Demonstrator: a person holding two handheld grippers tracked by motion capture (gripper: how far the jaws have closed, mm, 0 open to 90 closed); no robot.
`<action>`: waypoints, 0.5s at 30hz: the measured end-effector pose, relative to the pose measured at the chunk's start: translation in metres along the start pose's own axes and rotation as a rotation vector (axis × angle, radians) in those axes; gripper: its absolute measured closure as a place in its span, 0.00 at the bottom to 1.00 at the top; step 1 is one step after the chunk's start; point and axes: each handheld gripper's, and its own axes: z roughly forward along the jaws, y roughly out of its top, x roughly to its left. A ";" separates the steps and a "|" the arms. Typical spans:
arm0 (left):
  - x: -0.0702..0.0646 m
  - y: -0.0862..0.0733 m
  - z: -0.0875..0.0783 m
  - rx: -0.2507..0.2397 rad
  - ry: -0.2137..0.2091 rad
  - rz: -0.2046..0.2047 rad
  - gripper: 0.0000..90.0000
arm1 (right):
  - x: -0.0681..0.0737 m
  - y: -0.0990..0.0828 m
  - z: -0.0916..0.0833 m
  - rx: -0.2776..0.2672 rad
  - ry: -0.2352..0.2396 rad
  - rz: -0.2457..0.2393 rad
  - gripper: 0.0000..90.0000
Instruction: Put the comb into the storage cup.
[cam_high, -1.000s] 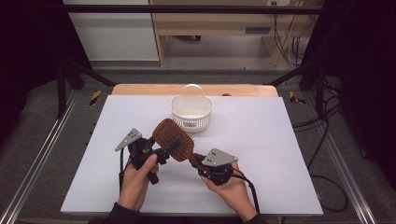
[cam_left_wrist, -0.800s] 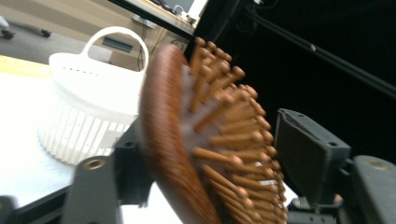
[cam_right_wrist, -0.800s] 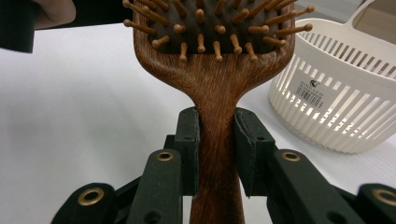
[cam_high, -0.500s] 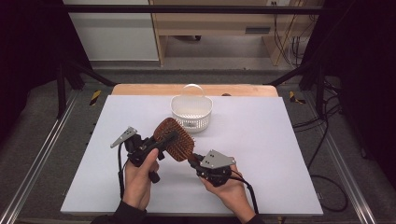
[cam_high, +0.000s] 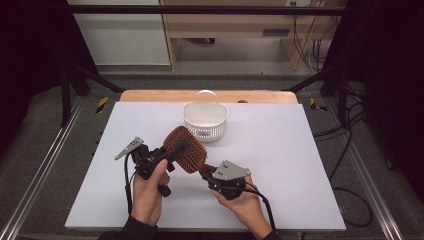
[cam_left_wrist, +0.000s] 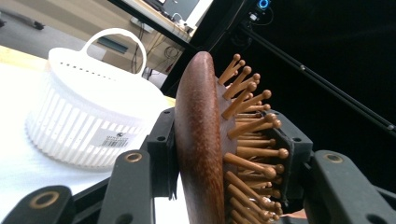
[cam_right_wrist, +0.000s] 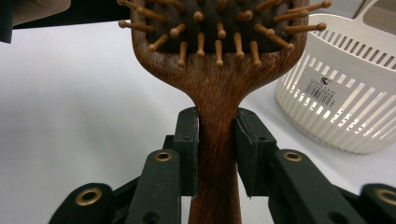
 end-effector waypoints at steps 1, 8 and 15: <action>0.000 0.000 0.000 -0.004 0.007 0.010 0.57 | 0.000 0.000 0.000 -0.003 -0.004 0.006 0.70; 0.001 0.009 -0.011 -0.039 0.027 0.024 0.57 | -0.009 0.000 -0.014 -0.050 -0.019 0.059 0.34; -0.003 0.023 -0.020 -0.080 0.044 0.040 0.57 | -0.040 -0.024 -0.047 -0.159 -0.139 0.127 0.19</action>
